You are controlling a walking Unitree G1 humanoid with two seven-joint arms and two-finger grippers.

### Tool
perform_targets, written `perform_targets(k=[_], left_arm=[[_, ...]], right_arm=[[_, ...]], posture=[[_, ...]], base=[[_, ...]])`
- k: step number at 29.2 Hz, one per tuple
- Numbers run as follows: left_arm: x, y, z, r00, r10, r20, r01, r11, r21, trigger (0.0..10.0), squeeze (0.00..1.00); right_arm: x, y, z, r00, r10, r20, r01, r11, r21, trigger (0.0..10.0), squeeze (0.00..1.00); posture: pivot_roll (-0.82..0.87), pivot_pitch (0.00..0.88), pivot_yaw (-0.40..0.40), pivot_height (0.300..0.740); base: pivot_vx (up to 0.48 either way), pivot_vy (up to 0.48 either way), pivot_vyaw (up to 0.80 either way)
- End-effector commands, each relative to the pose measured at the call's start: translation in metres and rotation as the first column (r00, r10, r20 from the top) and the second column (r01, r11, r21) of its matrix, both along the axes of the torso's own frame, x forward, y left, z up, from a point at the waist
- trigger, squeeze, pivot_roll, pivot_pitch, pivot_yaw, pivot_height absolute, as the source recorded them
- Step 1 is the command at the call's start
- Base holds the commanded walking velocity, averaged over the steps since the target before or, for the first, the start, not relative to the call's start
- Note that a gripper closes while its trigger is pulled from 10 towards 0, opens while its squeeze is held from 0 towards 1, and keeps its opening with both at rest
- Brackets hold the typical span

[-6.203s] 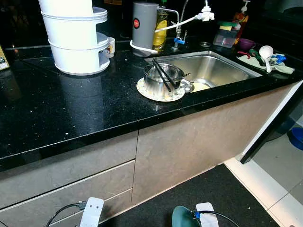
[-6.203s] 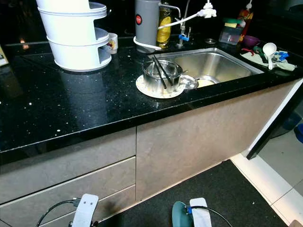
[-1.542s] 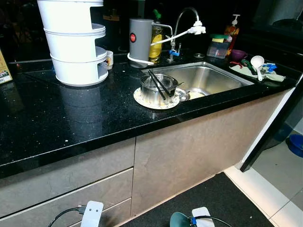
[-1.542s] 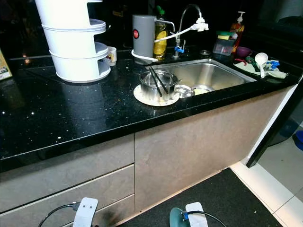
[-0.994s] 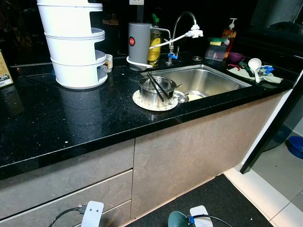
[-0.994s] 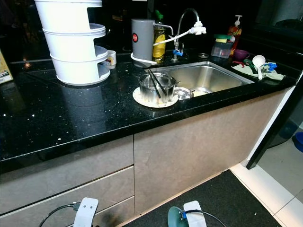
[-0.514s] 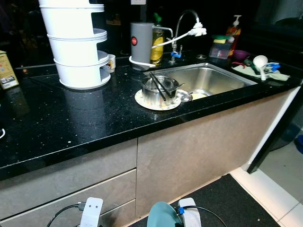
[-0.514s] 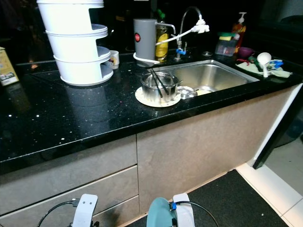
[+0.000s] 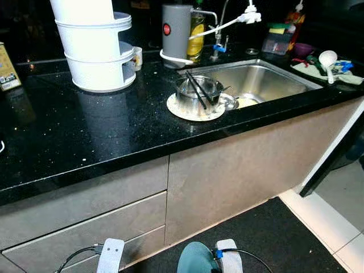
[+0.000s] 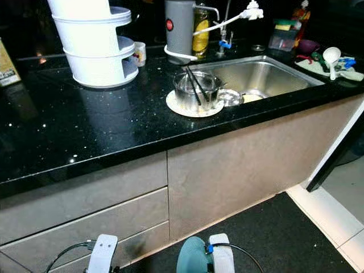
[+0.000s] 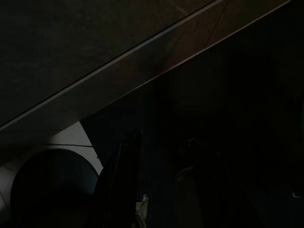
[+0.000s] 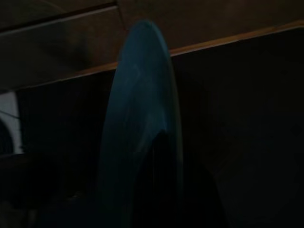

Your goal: Kitchen organization

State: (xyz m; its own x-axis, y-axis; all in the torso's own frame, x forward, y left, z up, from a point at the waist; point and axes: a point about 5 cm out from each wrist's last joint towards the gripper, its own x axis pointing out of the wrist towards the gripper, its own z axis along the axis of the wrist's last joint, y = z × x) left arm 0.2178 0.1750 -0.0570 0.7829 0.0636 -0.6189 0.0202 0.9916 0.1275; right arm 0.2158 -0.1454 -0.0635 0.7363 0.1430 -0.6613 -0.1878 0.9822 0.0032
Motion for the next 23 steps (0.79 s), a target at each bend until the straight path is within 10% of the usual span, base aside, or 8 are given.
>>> perform_targets(k=[1, 17, 23], left_arm=[[-0.005, -0.001, -0.003, 1.0, -0.015, -0.016, 0.015, 1.0, -0.005, 10.0, 0.0], [-0.003, -0.002, 0.0, 0.999, -0.032, 0.008, 0.032, 0.999, 0.013, 10.0, 0.0], [-0.002, -0.005, 0.0, 0.999, -0.037, 0.008, 0.037, 0.999, 0.009, 10.0, 0.0]], right_arm=[[-0.009, -0.018, -0.005, 1.0, -0.01, -0.017, 0.008, 0.996, -0.092, 10.0, 0.0], [-0.004, -0.03, 0.002, 0.996, 0.056, 0.068, -0.036, 0.964, -0.264, 10.0, 0.0], [-0.011, -0.029, -0.004, 0.967, 0.253, -0.007, -0.23, 0.869, -0.438, 10.0, 0.0]], posture=[[-0.02, 0.174, -0.046, 0.74], [-0.02, 0.174, -0.054, 0.74], [-0.03, 0.166, -0.056, 0.74]], base=[[0.0, 0.0, 0.0], [0.0, 0.0, 0.0], [0.0, 0.0, 0.0]])
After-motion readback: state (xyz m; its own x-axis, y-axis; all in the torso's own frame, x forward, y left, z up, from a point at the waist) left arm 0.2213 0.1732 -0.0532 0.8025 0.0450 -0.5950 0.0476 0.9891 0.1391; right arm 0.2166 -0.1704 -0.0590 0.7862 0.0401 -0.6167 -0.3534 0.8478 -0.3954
